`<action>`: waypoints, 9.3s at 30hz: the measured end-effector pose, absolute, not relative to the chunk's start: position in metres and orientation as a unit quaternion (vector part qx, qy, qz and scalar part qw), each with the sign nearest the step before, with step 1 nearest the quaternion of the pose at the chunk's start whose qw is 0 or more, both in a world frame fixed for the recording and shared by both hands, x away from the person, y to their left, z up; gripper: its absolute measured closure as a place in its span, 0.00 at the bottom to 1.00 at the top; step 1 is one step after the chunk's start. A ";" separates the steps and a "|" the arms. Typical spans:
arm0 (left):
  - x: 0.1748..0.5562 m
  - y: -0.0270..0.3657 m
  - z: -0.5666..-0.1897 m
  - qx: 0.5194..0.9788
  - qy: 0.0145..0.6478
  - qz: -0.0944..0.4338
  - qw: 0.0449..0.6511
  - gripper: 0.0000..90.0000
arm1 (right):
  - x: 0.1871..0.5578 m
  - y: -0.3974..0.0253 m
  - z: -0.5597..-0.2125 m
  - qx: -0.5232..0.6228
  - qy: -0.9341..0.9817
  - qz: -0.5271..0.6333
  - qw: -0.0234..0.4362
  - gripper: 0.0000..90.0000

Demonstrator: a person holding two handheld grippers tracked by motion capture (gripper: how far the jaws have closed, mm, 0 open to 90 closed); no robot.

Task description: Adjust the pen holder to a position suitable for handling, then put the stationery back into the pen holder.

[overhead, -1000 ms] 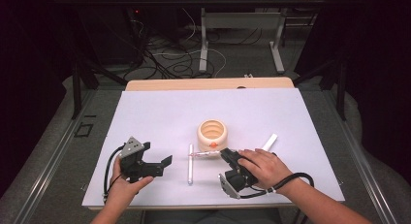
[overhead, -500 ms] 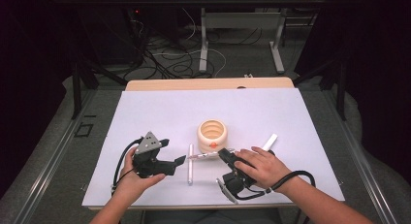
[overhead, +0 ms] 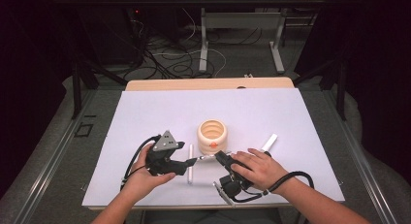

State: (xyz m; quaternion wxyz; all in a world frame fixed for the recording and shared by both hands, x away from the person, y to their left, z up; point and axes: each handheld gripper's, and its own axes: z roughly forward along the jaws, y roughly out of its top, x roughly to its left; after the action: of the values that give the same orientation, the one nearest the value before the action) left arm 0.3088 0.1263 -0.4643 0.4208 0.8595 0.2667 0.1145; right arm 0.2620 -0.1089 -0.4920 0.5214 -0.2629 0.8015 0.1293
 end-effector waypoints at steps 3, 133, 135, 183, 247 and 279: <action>0.310 0.122 -0.464 0.868 0.250 0.109 0.414 0.40 | 0.262 -0.108 -0.493 -0.263 0.801 0.128 0.522 0.90; 0.345 0.104 -0.454 0.870 0.281 0.065 0.400 0.88 | 0.295 -0.142 -0.474 0.096 0.870 0.342 0.341 0.44; 0.346 0.105 -0.453 0.867 0.282 0.068 0.406 0.88 | 0.297 -0.143 -0.476 0.110 0.871 0.345 0.332 0.42; 0.380 0.094 -0.438 0.723 0.357 0.114 0.581 0.88 | 0.327 -0.177 -0.495 0.347 0.803 0.458 0.158 0.00; 0.386 0.079 -0.478 0.697 0.444 0.064 0.560 0.54 | 0.332 -0.189 -0.507 0.397 0.787 0.456 0.120 0.00; 0.353 0.116 -0.449 0.708 0.482 0.031 0.516 0.28 | 0.333 -0.192 -0.506 0.409 0.777 0.464 0.114 0.00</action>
State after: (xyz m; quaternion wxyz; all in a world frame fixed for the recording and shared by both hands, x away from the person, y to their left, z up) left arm 0.3535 0.1161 -0.4495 0.5157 0.7078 0.4819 0.0305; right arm 0.3332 -0.1924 -0.5061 0.1140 0.4092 0.7771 0.4645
